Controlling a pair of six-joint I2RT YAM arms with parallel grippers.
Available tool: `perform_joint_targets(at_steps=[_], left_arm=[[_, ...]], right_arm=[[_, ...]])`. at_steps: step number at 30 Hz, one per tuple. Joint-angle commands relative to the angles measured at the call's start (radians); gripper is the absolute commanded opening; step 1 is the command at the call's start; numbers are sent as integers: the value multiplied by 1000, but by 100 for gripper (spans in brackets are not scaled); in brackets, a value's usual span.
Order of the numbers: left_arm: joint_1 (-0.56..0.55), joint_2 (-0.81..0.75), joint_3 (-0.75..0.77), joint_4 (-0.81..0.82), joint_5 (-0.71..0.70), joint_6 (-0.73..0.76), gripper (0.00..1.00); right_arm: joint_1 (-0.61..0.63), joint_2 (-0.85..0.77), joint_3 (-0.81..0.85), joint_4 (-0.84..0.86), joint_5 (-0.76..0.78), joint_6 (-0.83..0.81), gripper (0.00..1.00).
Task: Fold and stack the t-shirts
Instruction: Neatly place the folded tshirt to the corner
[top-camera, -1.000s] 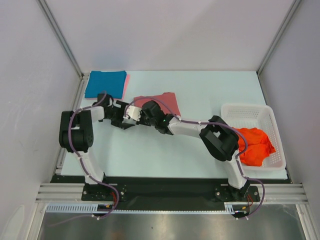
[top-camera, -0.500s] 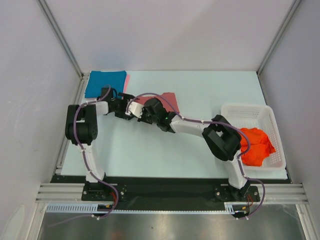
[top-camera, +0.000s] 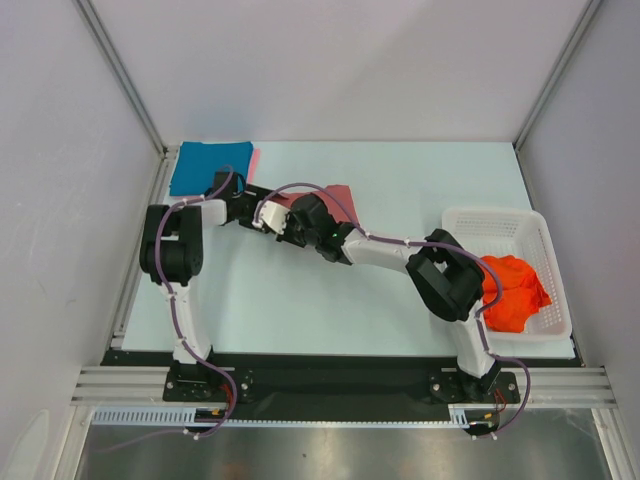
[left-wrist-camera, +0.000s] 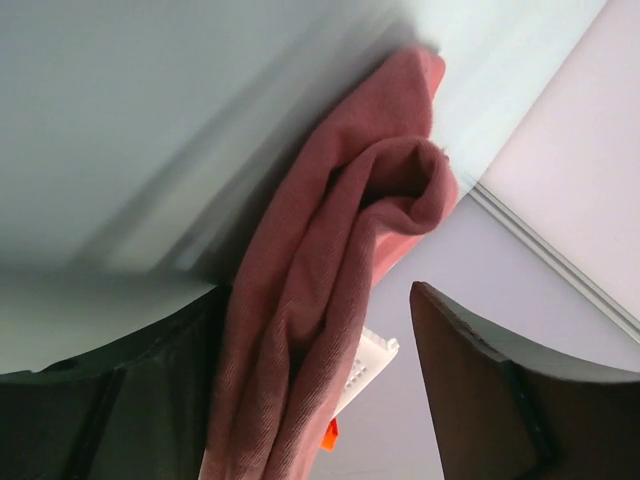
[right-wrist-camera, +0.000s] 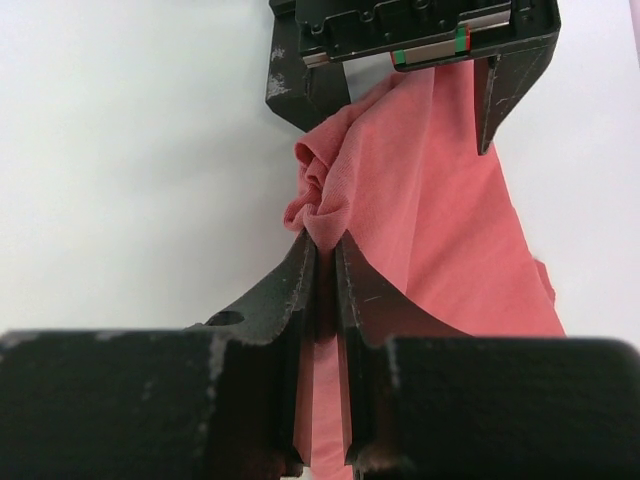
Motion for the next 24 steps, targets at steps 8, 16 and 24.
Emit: perform_joint_targets(at_steps=[8,16,24], left_arm=[[-4,35,40,-10,-181,137,66],[-9,41,54,62,-179,234,0],[-30,-18,163,-8,-221,497,0]], right_arm=[[-15,-90,-15,72,-22,41,0],[-9,-90,-23,85,-20,121,23],[-21,-349,-128,-155,257,377,93]])
